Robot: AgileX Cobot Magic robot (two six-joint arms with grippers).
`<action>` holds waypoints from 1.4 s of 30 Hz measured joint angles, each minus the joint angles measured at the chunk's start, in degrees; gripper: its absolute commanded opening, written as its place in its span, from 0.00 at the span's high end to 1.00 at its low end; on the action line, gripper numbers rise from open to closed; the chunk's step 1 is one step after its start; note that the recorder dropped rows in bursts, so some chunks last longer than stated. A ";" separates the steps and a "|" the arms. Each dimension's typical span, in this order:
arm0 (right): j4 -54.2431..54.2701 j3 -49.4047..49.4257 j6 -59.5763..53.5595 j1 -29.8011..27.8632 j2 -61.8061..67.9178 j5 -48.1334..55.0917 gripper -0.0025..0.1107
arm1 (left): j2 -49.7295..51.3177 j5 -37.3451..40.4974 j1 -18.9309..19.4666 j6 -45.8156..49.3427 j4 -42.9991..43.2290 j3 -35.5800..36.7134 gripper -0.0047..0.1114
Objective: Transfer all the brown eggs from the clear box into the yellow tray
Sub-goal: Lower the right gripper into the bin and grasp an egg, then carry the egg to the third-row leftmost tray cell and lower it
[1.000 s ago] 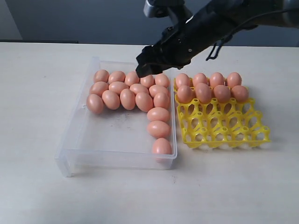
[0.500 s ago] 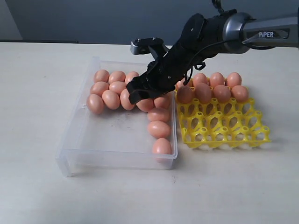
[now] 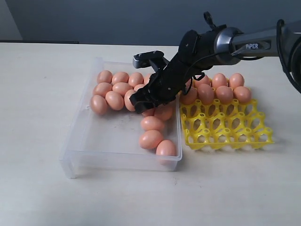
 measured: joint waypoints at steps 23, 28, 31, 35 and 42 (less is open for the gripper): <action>6.85 26.84 -3.65 -0.13 -28.64 -28.70 0.98 | 0.00 0.00 0.00 0.00 0.00 0.00 0.96; 9.28 37.55 -3.65 -0.13 -32.19 -37.42 0.98 | 0.00 0.00 0.00 0.00 0.00 0.00 0.96; 9.51 41.06 -3.65 -0.21 -32.33 -40.07 0.98 | 0.00 0.00 0.00 0.00 0.00 0.00 0.96; 9.62 42.32 -3.65 -0.21 -32.00 -42.92 0.98 | 0.00 0.00 0.00 0.00 0.00 0.00 0.96; 9.92 42.32 -3.54 -0.21 -29.68 -44.55 0.97 | 0.00 0.00 0.00 0.00 0.00 0.00 0.96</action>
